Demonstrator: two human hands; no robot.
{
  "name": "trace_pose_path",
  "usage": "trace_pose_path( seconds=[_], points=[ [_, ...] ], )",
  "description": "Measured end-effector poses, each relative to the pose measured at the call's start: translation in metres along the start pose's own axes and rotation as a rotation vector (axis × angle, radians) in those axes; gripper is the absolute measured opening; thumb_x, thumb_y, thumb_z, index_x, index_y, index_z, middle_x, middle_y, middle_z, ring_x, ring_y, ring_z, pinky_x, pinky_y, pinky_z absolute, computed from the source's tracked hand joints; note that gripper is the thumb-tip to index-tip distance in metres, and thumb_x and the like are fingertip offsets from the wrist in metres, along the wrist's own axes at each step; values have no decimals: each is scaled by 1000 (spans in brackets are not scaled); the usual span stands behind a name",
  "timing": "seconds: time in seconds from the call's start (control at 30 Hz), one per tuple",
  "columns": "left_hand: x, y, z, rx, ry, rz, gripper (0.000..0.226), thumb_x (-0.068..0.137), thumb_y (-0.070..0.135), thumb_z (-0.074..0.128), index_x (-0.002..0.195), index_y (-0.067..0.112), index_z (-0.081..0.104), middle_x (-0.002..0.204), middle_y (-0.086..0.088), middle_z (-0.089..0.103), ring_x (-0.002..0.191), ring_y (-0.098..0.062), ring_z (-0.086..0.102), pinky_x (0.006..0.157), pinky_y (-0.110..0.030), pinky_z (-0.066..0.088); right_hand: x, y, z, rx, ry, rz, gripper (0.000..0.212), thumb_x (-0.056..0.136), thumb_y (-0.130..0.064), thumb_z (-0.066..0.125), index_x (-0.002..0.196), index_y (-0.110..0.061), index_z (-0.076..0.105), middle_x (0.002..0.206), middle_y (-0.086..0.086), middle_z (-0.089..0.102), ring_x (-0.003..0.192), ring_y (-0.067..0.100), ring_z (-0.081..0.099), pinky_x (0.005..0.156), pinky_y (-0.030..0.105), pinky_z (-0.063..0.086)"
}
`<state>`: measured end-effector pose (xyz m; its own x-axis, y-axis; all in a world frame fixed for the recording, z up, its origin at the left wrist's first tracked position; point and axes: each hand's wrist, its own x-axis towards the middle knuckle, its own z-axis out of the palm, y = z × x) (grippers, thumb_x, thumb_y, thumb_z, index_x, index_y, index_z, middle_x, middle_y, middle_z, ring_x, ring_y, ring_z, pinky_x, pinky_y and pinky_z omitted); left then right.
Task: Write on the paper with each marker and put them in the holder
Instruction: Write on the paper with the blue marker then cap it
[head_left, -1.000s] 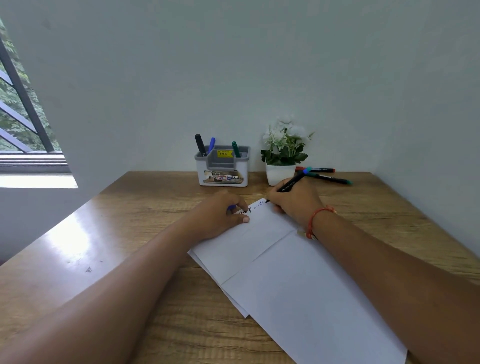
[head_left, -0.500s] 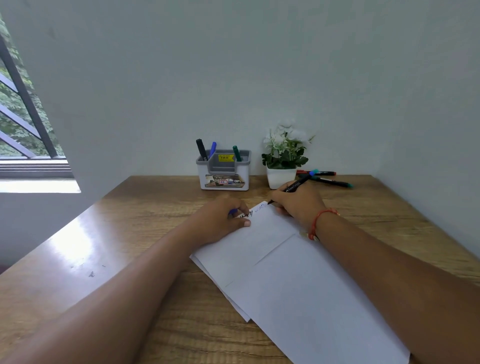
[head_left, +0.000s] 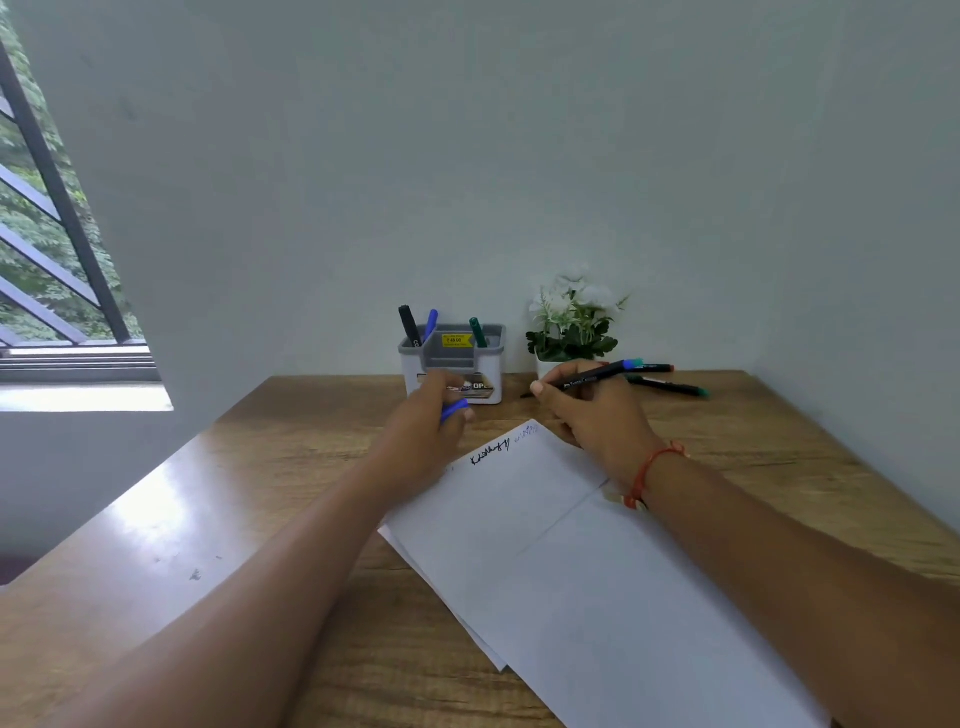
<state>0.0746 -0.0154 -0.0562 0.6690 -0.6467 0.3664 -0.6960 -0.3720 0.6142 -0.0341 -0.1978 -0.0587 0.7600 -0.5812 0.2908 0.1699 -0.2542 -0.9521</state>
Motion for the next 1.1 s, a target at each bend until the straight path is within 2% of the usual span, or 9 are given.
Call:
trace_pose_path(
  seconds=[0.1, 0.2, 0.3, 0.37, 0.53, 0.73, 0.83, 1.0, 1.1],
  points=[
    [-1, 4, -6, -65, 71, 38, 20, 99, 27, 55, 117, 20, 50, 98, 6, 67, 87, -9, 59, 70, -21, 44, -6, -7, 3, 90, -39, 25, 8, 96, -15, 68, 99, -8, 71, 74, 2, 68, 65, 11, 62, 52, 19, 50],
    [-1, 5, -8, -125, 79, 44, 11, 100, 26, 55, 109, 21, 56, 105, 4, 71, 99, -13, 63, 80, -24, 47, -10, -16, 6, 208, -22, 85, 22, 102, -22, 56, 101, -8, 73, 76, 1, 74, 70, 9, 68, 60, 24, 55],
    [-1, 4, -7, -110, 83, 64, 7, 98, 25, 58, 105, 21, 59, 99, 2, 68, 93, -16, 61, 74, -26, 46, -14, -24, 5, 255, -34, 66, 19, 103, -20, 56, 98, -8, 69, 73, 3, 74, 68, 13, 69, 63, 27, 57],
    [-2, 4, -7, -92, 83, 78, 7, 96, 22, 61, 103, 22, 58, 96, 3, 66, 88, -14, 60, 70, -21, 43, -17, -27, 5, 250, -52, 28, 14, 102, -20, 58, 93, -11, 65, 72, 5, 74, 67, 16, 68, 67, 31, 57],
    [-1, 3, -6, -79, 80, 89, 14, 92, 21, 67, 102, 25, 58, 98, 6, 66, 92, -11, 61, 73, -16, 43, -22, -30, 6, 192, -94, -58, 16, 100, -21, 63, 86, -14, 67, 69, 2, 73, 62, 12, 67, 60, 24, 56],
    [-1, 4, -5, -87, 68, 98, 17, 91, 21, 69, 101, 26, 56, 99, 10, 65, 94, -12, 61, 79, -21, 47, -23, -28, 8, 198, -126, -43, 20, 99, -21, 64, 99, -2, 67, 69, 2, 72, 63, 12, 67, 56, 23, 54],
    [-3, 6, -5, -98, 54, 109, 18, 90, 20, 69, 102, 26, 57, 97, 14, 64, 94, -11, 61, 81, -23, 48, -24, -26, 8, 184, -134, -41, 20, 98, -22, 65, 100, -2, 67, 69, 2, 72, 64, 12, 68, 57, 23, 55],
    [-5, 9, -4, -109, 28, 115, 20, 89, 20, 72, 100, 28, 58, 97, 17, 64, 95, -8, 61, 80, -18, 45, -24, -24, 9, 151, -160, -37, 10, 96, -22, 68, 93, -13, 71, 72, 3, 73, 67, 12, 68, 61, 27, 55],
    [-6, 11, -5, -115, 17, 117, 21, 88, 21, 73, 100, 29, 58, 97, 18, 65, 93, -1, 61, 77, -15, 44, -26, -23, 10, 110, -194, -12, 14, 96, -23, 68, 100, -10, 74, 77, 3, 74, 72, 10, 70, 65, 28, 57]
  ],
)
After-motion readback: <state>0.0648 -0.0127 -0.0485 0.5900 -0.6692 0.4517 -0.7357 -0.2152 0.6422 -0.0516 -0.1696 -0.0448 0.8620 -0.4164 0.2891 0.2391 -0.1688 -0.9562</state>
